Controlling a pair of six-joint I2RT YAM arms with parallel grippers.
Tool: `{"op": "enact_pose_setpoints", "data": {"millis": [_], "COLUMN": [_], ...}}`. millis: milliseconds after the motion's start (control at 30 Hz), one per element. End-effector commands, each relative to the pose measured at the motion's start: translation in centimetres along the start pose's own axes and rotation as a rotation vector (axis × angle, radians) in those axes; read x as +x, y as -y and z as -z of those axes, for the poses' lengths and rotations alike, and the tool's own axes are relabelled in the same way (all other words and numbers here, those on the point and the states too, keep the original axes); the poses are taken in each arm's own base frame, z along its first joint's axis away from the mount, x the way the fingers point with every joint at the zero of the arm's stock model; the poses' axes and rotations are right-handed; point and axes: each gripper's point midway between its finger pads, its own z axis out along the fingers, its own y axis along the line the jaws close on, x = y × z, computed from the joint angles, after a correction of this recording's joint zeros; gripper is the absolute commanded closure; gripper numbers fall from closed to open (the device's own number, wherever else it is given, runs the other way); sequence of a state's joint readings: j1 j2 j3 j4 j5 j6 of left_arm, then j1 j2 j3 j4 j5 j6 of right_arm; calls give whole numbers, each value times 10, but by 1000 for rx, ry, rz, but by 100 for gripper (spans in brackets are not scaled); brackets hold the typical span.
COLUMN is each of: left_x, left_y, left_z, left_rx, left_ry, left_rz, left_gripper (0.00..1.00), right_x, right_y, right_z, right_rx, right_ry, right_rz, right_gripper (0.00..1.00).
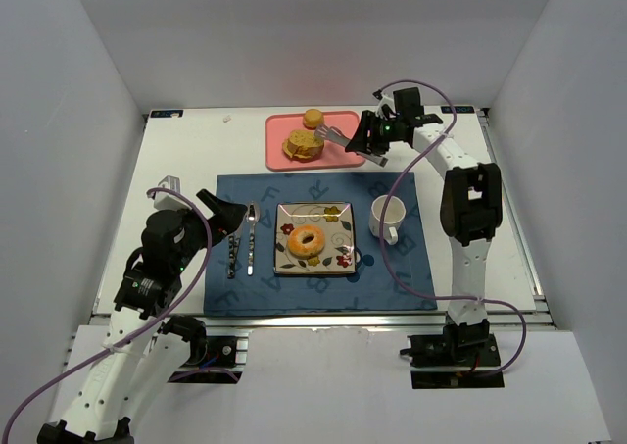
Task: Place the bread
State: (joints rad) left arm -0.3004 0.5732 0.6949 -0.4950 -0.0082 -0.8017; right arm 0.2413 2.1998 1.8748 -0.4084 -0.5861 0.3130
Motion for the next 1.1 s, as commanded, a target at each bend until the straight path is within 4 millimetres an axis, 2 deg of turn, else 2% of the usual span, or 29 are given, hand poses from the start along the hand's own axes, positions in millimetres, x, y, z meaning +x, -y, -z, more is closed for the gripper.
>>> {"op": "enact_pose_setpoints", "data": {"millis": [0, 267, 500, 667, 733, 900, 1000, 1067], "left_x": [-4, -5, -4, -5, -4, -5, -8, -9], "left_y": [5, 5, 4, 5, 4, 5, 6, 7], "left_z": [2, 3, 1, 1, 1, 3, 5, 5], "left_rx": [12, 8, 9, 9, 9, 14, 17, 21], "left_ry": [10, 10, 7, 11, 9, 17, 28, 34], "left_rz": [9, 9, 12, 9, 9, 12, 13, 11], "left_gripper": [2, 2, 2, 2, 2, 2, 2, 2], "right_x": [-8, 4, 7, 5, -1, -22, -23, -11], "right_y": [-3, 6, -12, -21, -26, -44, -56, -60], "right_z": [-3, -12, -9, -2, 5, 37, 56, 65], "right_rx": [-36, -35, -131, -168, -181, -230, -257, -260], "right_ry": [22, -5, -20, -18, 1, 51, 53, 12], "right_rz": [-6, -42, -74, -85, -77, -31, 41, 55], "right_gripper": [47, 46, 61, 78, 84, 89, 90, 90]}}
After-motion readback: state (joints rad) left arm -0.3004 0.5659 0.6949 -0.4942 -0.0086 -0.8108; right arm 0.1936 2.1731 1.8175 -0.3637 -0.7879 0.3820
